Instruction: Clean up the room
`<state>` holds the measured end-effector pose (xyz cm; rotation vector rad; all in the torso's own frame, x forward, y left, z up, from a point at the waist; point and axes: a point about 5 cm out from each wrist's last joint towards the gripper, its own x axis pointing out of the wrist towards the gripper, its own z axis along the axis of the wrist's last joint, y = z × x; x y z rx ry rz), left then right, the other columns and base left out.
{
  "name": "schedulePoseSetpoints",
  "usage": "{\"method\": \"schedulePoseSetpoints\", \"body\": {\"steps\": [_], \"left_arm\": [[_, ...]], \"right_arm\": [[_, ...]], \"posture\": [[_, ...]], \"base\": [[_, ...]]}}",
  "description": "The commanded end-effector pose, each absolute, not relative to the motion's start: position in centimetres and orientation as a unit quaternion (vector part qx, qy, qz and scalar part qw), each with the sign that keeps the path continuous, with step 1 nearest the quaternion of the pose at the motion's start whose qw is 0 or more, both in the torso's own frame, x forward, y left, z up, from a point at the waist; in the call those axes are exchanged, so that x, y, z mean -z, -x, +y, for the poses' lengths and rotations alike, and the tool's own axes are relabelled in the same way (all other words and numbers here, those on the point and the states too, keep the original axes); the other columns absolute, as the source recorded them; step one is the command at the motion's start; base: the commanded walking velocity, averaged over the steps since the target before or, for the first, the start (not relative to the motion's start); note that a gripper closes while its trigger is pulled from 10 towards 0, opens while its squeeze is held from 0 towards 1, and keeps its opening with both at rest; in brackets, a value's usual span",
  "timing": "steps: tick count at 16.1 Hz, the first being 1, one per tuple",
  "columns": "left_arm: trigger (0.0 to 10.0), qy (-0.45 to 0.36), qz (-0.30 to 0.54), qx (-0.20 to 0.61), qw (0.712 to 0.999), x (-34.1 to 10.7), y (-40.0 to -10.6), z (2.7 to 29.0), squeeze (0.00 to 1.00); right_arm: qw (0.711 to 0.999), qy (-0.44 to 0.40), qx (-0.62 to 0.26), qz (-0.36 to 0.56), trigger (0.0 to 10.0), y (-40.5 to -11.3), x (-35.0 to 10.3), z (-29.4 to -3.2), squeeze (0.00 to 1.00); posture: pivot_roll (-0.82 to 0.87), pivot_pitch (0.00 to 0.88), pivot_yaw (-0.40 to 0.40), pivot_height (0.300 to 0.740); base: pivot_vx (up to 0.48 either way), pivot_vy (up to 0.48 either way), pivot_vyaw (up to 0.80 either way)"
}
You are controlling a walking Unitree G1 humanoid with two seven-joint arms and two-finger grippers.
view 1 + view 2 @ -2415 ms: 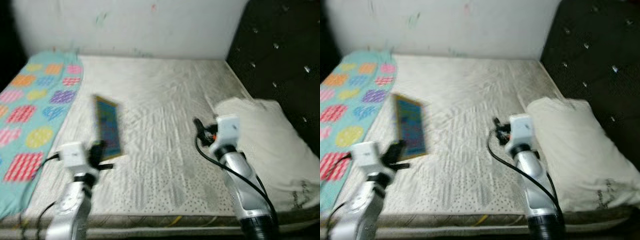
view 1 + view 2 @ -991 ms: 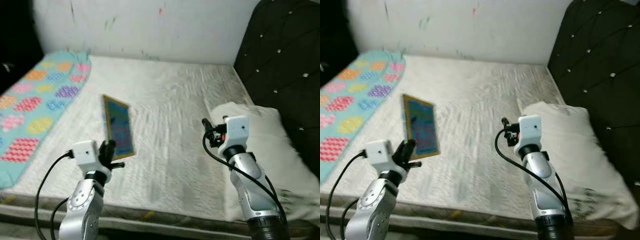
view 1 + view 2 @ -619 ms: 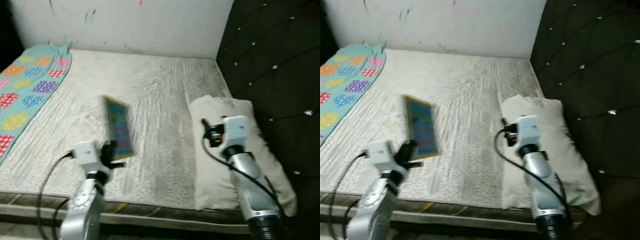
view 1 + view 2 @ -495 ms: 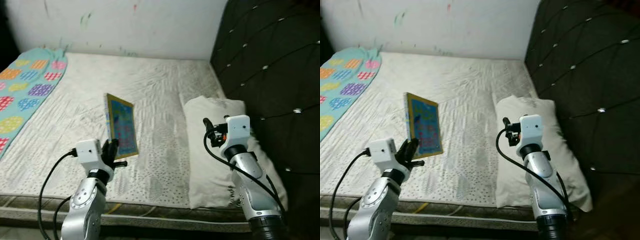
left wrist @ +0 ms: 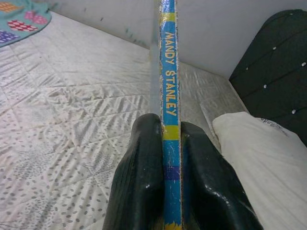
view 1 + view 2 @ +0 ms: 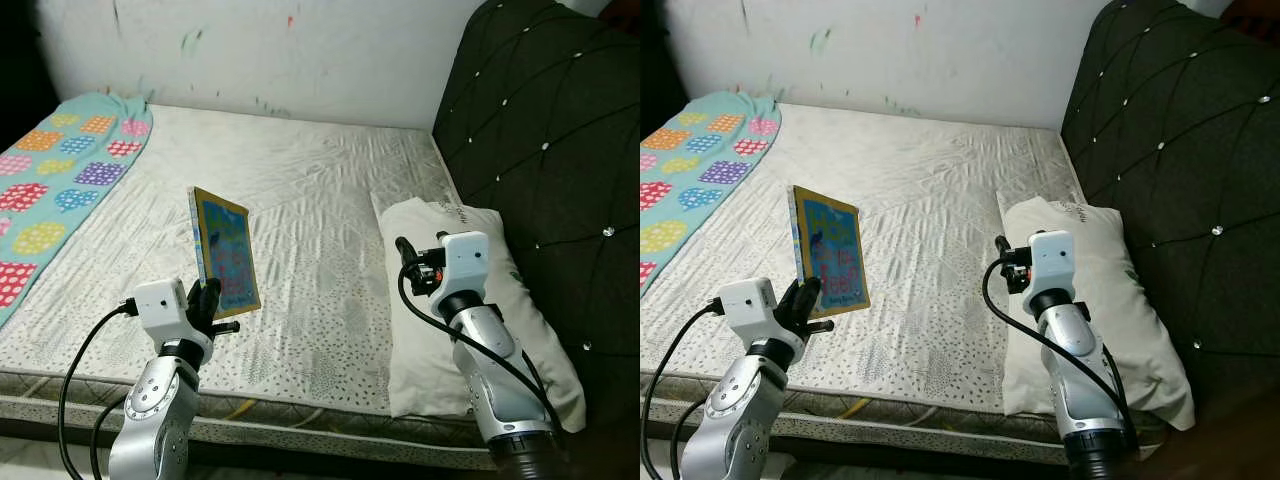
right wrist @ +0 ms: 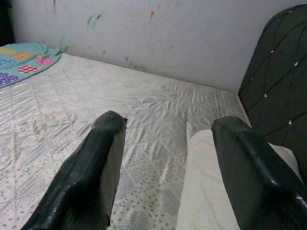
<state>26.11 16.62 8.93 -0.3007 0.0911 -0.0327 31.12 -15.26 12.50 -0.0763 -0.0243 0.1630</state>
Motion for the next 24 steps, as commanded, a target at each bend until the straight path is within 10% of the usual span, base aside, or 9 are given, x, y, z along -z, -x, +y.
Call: {"method": "schedulePoseSetpoints", "body": {"steps": [1, 9, 17, 24], "left_arm": [[10.0, 0.154, 0.022, 0.028, 0.987, -10.0, -26.5, 16.2, 0.00], [10.0, 0.384, 0.125, 0.100, 0.909, -8.4, -25.3, 14.9, 0.00], [10.0, 0.382, 0.188, 0.187, 0.885, -8.8, -23.4, 14.5, 0.00], [10.0, 0.331, 0.163, 0.127, 0.921, -8.9, -24.3, 16.1, 0.00]], "right_arm": [[0.996, 0.042, -0.079, -0.019, 10.0, -31.2, -12.9, -15.6, 0.00], [0.996, 0.054, -0.069, -0.003, 10.0, -30.0, -12.3, -17.1, 0.00], [0.996, 0.058, -0.067, 0.006, 10.0, -29.3, -12.3, -18.1, 0.00], [0.996, 0.058, -0.065, 0.011, 10.0, -29.1, -12.3, -18.4, 0.00]], "posture": [[-0.07, 0.000, -0.039, 0.740], [-0.08, 0.012, -0.045, 0.740], [-0.08, 0.028, -0.047, 0.740], [-0.08, 0.026, -0.044, 0.740]], "base": [[0.000, 0.000, 0.00], [0.000, 0.000, 0.00], [0.000, 0.000, 0.00], [0.000, 0.000, 0.00]]}}
